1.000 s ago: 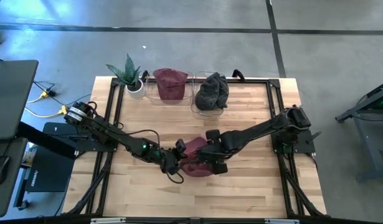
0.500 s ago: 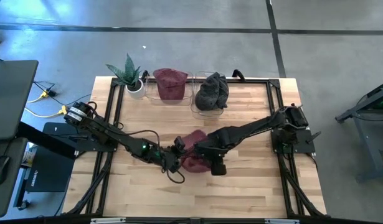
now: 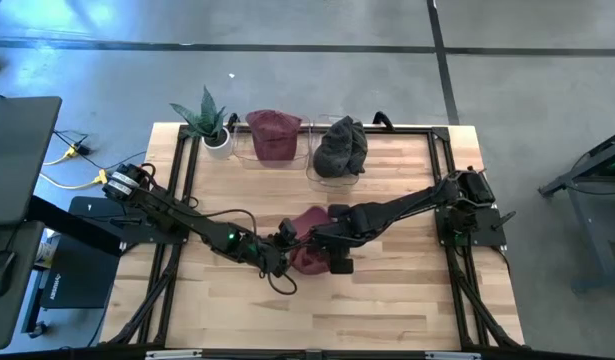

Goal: Pick & Place hat
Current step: Put the red cap into the left transparent bin

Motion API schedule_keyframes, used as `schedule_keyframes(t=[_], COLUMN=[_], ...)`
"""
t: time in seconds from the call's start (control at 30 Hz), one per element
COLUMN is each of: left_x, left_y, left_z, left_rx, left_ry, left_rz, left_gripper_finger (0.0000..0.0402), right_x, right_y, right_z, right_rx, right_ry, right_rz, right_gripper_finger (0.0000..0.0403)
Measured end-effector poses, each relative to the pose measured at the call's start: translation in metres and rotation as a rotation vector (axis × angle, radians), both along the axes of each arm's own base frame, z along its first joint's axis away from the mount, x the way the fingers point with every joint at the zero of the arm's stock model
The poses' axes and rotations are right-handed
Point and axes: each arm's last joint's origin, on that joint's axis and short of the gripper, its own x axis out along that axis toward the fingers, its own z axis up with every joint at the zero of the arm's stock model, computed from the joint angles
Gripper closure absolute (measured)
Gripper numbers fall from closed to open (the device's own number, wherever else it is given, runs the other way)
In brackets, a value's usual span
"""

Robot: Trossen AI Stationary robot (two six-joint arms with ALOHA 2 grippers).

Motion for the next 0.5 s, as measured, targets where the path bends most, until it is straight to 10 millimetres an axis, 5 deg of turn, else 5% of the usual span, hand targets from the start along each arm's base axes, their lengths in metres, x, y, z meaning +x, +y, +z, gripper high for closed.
schedule_keyframes(t=[0.13,0.37,0.5], left_x=[0.000,0.000,0.001], left_y=[0.000,0.000,-0.001], left_z=[0.000,-0.001,-0.002], left_rx=[0.003,0.002,0.014], left_ry=[0.007,0.012,0.017], left_rz=[-0.001,-0.014,-0.032], left_gripper_finger=[0.0400,0.0400,0.0400], right_x=[-0.001,-0.015,-0.019], right_y=[0.001,0.024,0.025], right_z=[0.000,0.024,0.031], right_rx=[-0.045,0.028,-0.053], right_ry=[-0.009,-0.057,-0.099], right_rz=[-0.007,0.192,0.163], right_gripper_finger=[0.0389,0.0393,0.0391])
